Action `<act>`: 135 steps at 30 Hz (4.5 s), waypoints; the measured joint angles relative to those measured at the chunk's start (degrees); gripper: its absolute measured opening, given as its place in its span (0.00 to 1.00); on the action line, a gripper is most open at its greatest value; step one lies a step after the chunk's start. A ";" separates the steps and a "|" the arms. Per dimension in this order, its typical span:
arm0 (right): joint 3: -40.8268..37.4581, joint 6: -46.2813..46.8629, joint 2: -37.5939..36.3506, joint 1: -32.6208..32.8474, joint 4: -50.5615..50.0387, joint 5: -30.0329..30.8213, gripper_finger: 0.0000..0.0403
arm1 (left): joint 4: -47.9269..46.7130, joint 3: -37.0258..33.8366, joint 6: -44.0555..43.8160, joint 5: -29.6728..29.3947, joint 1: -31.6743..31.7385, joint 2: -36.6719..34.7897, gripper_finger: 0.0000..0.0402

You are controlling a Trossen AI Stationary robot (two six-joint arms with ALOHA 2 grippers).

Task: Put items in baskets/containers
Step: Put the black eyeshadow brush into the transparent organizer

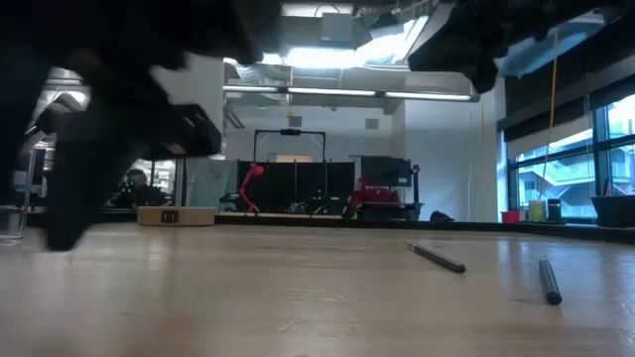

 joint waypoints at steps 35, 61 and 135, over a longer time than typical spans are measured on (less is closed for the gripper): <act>-0.09 -0.11 -2.36 3.07 0.09 4.28 0.11 | -11.96 -0.15 -1.57 -30.43 -10.67 -4.68 0.35; 0.09 -4.59 -2.37 2.47 0.74 3.31 0.11 | -5.87 0.02 -90.47 -1.95 -25.32 -9.34 0.35; 4.35 -12.76 -2.41 -0.62 0.96 3.17 0.11 | -11.75 7.36 -80.50 -3.73 -22.78 3.65 0.04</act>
